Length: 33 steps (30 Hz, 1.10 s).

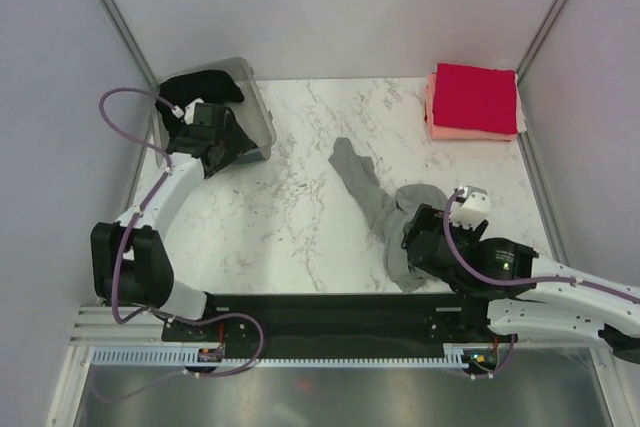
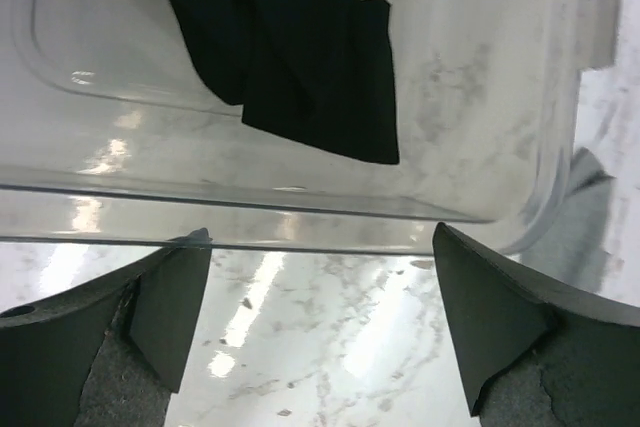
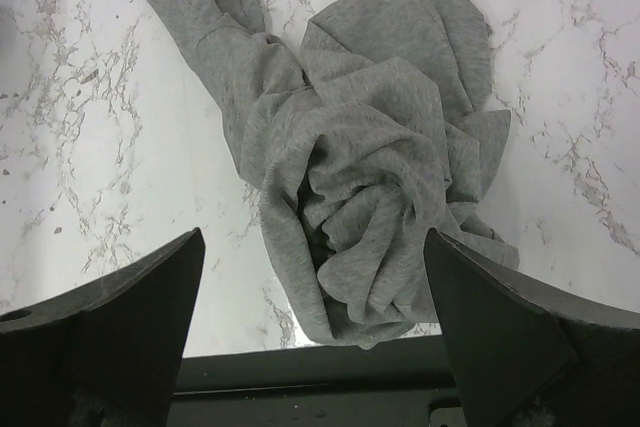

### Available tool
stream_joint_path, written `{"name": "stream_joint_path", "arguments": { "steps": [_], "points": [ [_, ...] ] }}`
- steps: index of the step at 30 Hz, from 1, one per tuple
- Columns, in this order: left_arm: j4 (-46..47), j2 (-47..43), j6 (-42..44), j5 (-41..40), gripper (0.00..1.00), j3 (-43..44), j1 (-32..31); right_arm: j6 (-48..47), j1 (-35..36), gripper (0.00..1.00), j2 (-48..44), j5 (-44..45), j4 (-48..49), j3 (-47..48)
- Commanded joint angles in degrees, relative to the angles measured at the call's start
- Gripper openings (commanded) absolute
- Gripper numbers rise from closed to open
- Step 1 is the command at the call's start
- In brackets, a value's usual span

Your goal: Fold and stack the t-shirts

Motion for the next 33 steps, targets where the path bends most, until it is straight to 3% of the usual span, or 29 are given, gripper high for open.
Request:
{"name": "stream_joint_path", "arguments": {
  "steps": [1, 2, 3, 6, 10, 13, 15, 17, 21, 24, 29, 33],
  "points": [
    [7.31, -0.99, 5.22, -5.56, 0.97, 0.79, 8.26, 0.91, -0.05, 0.98, -2.16, 1.23, -0.86, -0.60],
    [7.31, -1.34, 5.14, -3.03, 0.97, 0.26, 10.65, 0.82, -0.05, 0.98, -3.12, 1.32, -0.43, -1.30],
    [7.31, -1.87, 5.40, -1.87, 0.97, -0.52, 17.38, 0.73, -0.05, 0.98, -3.48, 1.50, -0.34, -1.74],
    [7.13, -2.31, 7.41, -0.89, 0.98, -0.27, 26.02, 0.21, -0.05, 0.98, -4.63, 1.50, 0.89, -3.15],
    [5.20, -2.75, 4.62, -0.90, 1.00, 0.26, 30.71, -1.46, 0.03, 0.98, -4.28, 0.97, 2.56, -3.33],
    [5.20, -3.63, 1.01, 6.47, 1.00, -0.35, 30.28, -2.25, -0.05, 0.98, -3.84, 0.44, 2.74, -3.15],
    [5.28, -5.91, -0.22, 7.28, 0.99, -0.53, 26.86, -2.25, -0.05, 0.98, -4.19, 0.18, 2.57, -3.33],
    [5.37, -7.40, 0.39, 3.01, 0.99, 0.17, 22.39, -1.99, -0.06, 0.98, -4.98, 0.18, 2.65, -3.85],
    [5.55, -5.76, 3.82, -0.63, 0.98, 3.77, 6.68, -1.46, -0.05, 0.98, -5.42, 0.53, 2.83, -5.08],
    [8.52, -2.33, 5.04, 0.68, 0.97, 4.04, -0.99, -0.94, -0.05, 0.98, -2.79, 0.27, 2.83, -5.70],
    [12.93, 12.51, 7.68, 8.32, 0.96, 7.45, -9.88, -1.64, -0.14, 0.98, 1.26, -2.10, 5.80, -7.98],
    [12.93, 24.82, 9.09, 12.37, 0.95, 17.01, -15.59, -2.17, -0.23, 0.98, 0.39, -3.68, 9.06, -10.44]
  ]
}}
